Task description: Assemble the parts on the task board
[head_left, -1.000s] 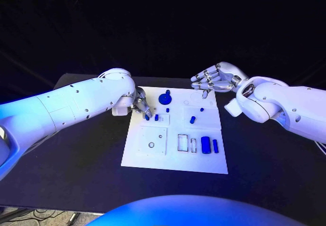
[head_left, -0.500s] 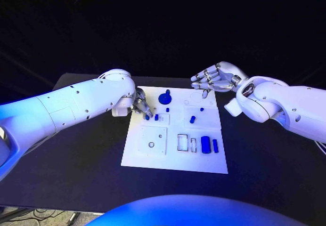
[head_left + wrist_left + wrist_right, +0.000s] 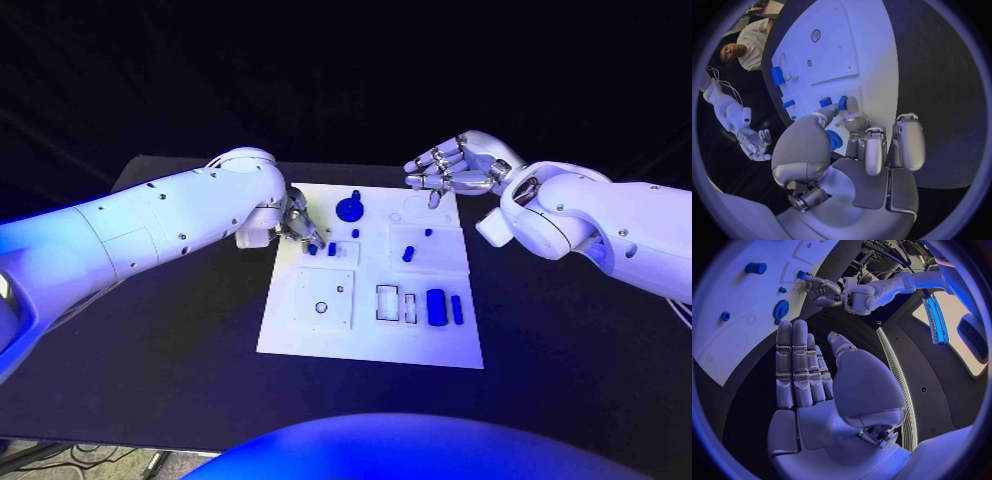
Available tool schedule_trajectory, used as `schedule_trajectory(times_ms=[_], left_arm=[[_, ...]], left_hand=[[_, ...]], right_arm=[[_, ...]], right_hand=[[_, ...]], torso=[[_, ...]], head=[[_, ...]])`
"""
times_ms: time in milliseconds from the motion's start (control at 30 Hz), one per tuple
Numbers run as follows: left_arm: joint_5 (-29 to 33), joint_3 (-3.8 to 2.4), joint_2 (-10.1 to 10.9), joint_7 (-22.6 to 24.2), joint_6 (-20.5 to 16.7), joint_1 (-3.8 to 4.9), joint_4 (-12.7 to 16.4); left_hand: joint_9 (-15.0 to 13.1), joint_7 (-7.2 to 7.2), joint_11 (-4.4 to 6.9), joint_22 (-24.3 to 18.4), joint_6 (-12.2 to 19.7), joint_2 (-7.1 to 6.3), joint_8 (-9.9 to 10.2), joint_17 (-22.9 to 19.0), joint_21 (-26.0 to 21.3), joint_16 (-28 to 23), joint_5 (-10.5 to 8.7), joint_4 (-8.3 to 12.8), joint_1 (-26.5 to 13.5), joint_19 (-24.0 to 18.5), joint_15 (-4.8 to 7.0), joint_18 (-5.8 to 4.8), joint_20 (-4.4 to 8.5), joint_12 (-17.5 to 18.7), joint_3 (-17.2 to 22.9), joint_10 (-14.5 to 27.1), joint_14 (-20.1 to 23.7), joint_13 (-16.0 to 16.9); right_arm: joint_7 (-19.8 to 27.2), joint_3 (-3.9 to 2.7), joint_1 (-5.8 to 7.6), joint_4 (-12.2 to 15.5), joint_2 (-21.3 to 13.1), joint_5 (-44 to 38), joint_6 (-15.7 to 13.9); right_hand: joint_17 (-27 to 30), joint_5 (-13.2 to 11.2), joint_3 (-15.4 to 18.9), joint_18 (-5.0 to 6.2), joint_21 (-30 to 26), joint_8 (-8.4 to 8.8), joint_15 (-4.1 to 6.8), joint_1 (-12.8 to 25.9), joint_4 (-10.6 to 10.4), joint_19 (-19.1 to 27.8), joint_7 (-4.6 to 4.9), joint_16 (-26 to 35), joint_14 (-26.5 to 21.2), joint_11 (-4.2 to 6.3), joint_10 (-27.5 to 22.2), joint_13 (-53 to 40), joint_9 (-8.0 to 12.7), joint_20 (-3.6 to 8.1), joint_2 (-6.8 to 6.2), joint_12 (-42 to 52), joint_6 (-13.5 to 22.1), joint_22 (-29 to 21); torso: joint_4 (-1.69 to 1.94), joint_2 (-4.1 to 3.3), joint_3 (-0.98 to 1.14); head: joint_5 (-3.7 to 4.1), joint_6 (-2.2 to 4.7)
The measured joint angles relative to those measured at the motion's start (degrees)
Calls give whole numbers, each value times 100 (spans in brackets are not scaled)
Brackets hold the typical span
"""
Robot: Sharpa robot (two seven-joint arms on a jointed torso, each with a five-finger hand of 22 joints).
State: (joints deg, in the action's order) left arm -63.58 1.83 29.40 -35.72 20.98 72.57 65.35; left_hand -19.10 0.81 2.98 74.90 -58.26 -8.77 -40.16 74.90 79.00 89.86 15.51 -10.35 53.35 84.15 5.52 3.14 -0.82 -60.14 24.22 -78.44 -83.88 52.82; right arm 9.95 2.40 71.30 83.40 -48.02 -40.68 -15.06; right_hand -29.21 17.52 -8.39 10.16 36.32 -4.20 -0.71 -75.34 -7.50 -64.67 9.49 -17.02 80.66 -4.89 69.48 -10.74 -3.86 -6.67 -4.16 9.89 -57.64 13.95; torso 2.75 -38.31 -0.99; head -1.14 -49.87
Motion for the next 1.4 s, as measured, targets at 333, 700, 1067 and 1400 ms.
schedule_trajectory(times_ms=[333,700,1067,1400], left_arm=[[4,-54,211,19,-499,0,210],[354,-117,514,249,-1200,20,463],[732,-6,610,2174,-2176,-91,665],[-96,47,389,3685,-2962,-276,577]], left_hand=[[-37,53,-32,0,54,33,114,0,-148,0,-134,-357,-88,0,0,0,0,248,-894,139,0,-287],[128,381,-303,-605,692,319,604,4,-1699,-574,-135,-559,623,-551,-188,311,-151,1450,-1522,1153,-17,-1607],[637,878,-860,-2978,1438,365,1156,-3478,-5175,-4383,-207,369,2902,-2376,-742,629,-636,2905,-891,2724,2238,-2880],[1172,870,-921,-3048,1072,175,1862,-4008,-5184,-4675,-656,766,3237,-2122,-691,627,-611,3719,-636,2639,1841,-3924]], right_arm=[[6,0,-1,-15,0,0,0],[8,0,-6,-23,-7,1,0],[10,1,-14,-23,-20,1,-1],[12,1,-28,-23,-22,1,-1]], right_hand=[[1,0,0,0,0,0,0,0,0,0,0,0,0,0,0,5,0,0,0,0,0,0],[1,0,0,0,0,0,0,0,0,0,0,0,0,0,0,4,0,0,0,0,0,-5],[-5,24,0,0,-22,0,0,0,0,0,0,23,0,0,0,11,0,0,0,0,0,-9],[-5,24,0,0,-23,0,0,0,0,0,0,23,0,0,0,10,0,0,0,0,0,-9]], torso=[[4,6,-3],[3,4,-5],[1,2,-4],[-14,-7,-5]], head=[[15,12],[32,21],[74,74],[102,130]])
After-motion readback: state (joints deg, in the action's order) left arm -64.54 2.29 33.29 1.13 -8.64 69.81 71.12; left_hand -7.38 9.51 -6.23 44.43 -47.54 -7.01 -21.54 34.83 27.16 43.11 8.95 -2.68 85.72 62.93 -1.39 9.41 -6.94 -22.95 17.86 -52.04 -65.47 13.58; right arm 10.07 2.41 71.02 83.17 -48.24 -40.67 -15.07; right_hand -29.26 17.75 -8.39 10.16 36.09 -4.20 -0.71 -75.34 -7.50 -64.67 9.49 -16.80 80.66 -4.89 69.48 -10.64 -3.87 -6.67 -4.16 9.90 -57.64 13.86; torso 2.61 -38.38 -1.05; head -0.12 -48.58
